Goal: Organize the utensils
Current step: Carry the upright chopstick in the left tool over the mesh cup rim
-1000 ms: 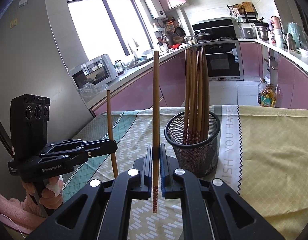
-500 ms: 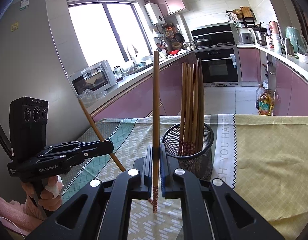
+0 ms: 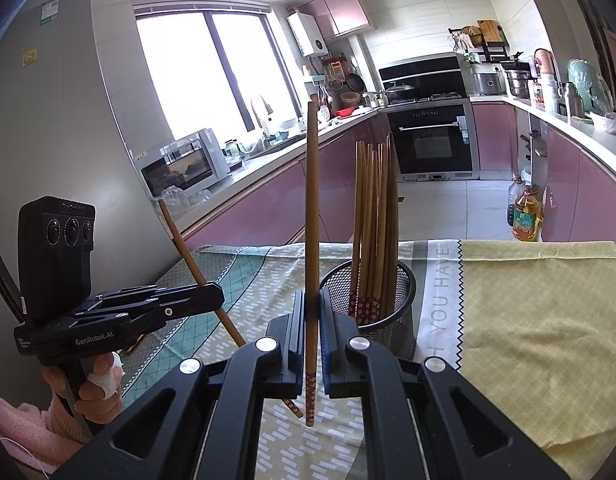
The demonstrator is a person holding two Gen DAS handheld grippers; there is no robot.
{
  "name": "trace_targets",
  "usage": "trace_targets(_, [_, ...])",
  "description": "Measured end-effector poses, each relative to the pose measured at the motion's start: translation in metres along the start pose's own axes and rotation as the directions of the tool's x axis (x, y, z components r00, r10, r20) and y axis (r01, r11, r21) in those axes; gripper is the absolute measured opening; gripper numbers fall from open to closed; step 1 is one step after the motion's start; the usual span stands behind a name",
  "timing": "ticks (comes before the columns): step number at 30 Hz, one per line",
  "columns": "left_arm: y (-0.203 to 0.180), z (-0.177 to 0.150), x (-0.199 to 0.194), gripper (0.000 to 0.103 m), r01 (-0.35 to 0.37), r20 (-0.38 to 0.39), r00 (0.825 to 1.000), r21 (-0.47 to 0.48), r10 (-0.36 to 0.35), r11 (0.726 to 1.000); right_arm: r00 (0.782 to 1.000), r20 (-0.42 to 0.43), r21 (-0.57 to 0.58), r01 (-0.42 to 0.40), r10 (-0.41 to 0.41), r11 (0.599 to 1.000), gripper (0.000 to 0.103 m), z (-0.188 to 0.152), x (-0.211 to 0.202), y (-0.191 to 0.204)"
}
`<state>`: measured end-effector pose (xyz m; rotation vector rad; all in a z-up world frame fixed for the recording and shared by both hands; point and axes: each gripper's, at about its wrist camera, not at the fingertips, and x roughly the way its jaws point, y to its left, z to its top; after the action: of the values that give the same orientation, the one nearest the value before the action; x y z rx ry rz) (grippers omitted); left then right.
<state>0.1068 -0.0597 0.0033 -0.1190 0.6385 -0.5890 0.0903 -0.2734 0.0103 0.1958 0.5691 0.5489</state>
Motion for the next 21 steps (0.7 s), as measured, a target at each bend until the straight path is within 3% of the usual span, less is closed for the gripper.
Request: trace_targets(21, [-0.0064, 0.0082, -0.0023, 0.008, -0.006, 0.021, 1.000, 0.022, 0.006, 1.000, 1.000, 0.020, -0.009, 0.008, -0.008, 1.000, 0.006, 0.0089, -0.0017, -0.0012])
